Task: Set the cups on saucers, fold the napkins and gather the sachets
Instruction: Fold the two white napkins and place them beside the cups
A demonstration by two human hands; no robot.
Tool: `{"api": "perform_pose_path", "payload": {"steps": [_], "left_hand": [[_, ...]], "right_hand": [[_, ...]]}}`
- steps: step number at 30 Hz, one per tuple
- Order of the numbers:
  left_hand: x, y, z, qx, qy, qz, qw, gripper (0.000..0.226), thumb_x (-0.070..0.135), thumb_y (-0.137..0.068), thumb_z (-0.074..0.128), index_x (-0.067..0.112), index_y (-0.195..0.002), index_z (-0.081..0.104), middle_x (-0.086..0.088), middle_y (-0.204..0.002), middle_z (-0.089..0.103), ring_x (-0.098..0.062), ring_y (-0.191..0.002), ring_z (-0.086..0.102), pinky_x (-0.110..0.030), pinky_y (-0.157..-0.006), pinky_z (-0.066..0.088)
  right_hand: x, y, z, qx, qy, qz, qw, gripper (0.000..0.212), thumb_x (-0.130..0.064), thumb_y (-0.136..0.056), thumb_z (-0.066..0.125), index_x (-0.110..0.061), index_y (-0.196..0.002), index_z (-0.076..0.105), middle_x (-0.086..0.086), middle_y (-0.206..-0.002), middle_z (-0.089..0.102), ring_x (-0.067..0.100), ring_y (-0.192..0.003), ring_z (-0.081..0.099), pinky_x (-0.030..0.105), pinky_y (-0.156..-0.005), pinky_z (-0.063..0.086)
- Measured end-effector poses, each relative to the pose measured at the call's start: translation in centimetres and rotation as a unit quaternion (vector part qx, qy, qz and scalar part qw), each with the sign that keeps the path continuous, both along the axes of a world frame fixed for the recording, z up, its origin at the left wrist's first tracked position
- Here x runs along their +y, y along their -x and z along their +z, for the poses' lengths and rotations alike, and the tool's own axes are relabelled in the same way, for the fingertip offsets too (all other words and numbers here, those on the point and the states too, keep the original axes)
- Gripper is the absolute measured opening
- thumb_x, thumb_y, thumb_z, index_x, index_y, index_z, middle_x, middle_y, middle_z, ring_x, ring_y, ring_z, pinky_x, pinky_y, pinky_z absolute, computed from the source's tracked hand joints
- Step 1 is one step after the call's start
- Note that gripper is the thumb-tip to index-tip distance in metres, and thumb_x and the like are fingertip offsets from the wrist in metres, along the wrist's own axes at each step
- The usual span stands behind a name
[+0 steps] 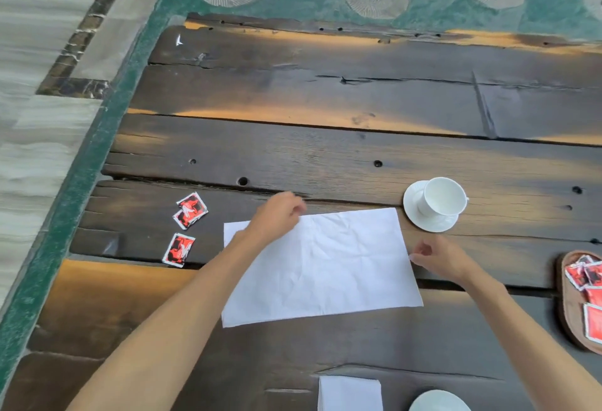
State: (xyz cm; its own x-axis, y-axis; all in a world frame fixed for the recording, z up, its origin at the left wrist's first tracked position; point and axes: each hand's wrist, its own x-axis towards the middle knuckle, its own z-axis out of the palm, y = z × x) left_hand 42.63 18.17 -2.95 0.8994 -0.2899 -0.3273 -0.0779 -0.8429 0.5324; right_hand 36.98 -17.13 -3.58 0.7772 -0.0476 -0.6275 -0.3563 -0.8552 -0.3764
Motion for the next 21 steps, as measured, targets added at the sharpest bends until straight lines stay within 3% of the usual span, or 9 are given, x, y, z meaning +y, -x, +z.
{"api": "perform_pose_path", "payload": {"steps": [3, 6, 9, 12, 16, 21], "left_hand": [[-5.4, -3.5, 0.3, 0.024, 0.029, -0.067, 0.997, 0.025, 0.011, -0.092, 0.052, 0.014, -0.11, 0.07, -0.008, -0.107, 0.061, -0.024, -0.104, 0.057, -0.038, -0.093, 0.046], [-10.2, -5.6, 0.0, 0.068, 0.037, -0.126, 0.989, 0.031, 0.013, -0.093, 0.056, 0.014, -0.122, 0.065, -0.009, -0.12, 0.063, -0.024, -0.112, 0.059, -0.032, -0.097, 0.045], [-14.2, -6.6, -1.1, 0.116, 0.051, -0.139, 0.982, 0.037, 0.013, -0.092, 0.06, 0.017, -0.13, 0.061, -0.005, -0.132, 0.062, -0.019, -0.119, 0.059, -0.03, -0.1, 0.046], [-17.0, -6.6, -2.5, 0.113, 0.019, -0.184, 0.976, 0.041, 0.014, -0.091, 0.063, 0.016, -0.131, 0.059, -0.005, -0.13, 0.062, -0.023, -0.12, 0.055, -0.027, -0.097, 0.04], [-19.6, -6.0, -4.3, 0.076, -0.016, -0.203, 0.976, 0.044, 0.016, -0.086, 0.065, 0.022, -0.13, 0.06, -0.007, -0.126, 0.056, -0.028, -0.122, 0.046, -0.039, -0.103, 0.04], [-20.5, -4.6, -5.2, 0.038, -0.019, -0.155, 0.987, 0.026, 0.01, -0.084, 0.061, 0.026, -0.104, 0.065, -0.002, -0.111, 0.05, -0.025, -0.113, 0.048, -0.033, -0.079, 0.04]], "right_hand": [[-0.5, 1.9, -0.1, 0.056, 0.017, -0.079, 0.995, 0.032, -0.037, -0.08, 0.072, -0.014, -0.063, 0.056, -0.003, -0.065, 0.061, 0.016, -0.059, 0.051, 0.028, -0.055, 0.038], [0.1, 4.5, -0.4, 0.116, 0.056, -0.088, 0.988, 0.052, -0.051, -0.078, 0.071, -0.02, -0.052, 0.038, -0.004, -0.051, 0.044, 0.016, -0.049, 0.04, 0.029, -0.051, 0.028], [1.1, 7.0, -0.8, 0.113, 0.07, -0.134, 0.982, 0.041, -0.054, -0.077, 0.069, -0.018, -0.073, 0.049, 0.002, -0.081, 0.059, 0.022, -0.076, 0.056, 0.031, -0.062, 0.04], [2.5, 8.5, -1.4, 0.078, 0.092, -0.151, 0.981, 0.037, -0.047, -0.083, 0.064, -0.014, -0.095, 0.053, 0.007, -0.11, 0.059, 0.028, -0.102, 0.059, 0.036, -0.081, 0.049], [3.5, 9.2, -1.7, 0.049, 0.098, -0.177, 0.978, 0.033, -0.039, -0.088, 0.059, -0.011, -0.102, 0.052, 0.008, -0.114, 0.055, 0.029, -0.105, 0.057, 0.035, -0.077, 0.045], [3.3, 9.3, -2.2, 0.048, 0.075, -0.176, 0.98, 0.017, -0.032, -0.087, 0.054, -0.017, -0.083, 0.047, 0.004, -0.107, 0.054, 0.027, -0.097, 0.054, 0.032, -0.073, 0.041]]}}
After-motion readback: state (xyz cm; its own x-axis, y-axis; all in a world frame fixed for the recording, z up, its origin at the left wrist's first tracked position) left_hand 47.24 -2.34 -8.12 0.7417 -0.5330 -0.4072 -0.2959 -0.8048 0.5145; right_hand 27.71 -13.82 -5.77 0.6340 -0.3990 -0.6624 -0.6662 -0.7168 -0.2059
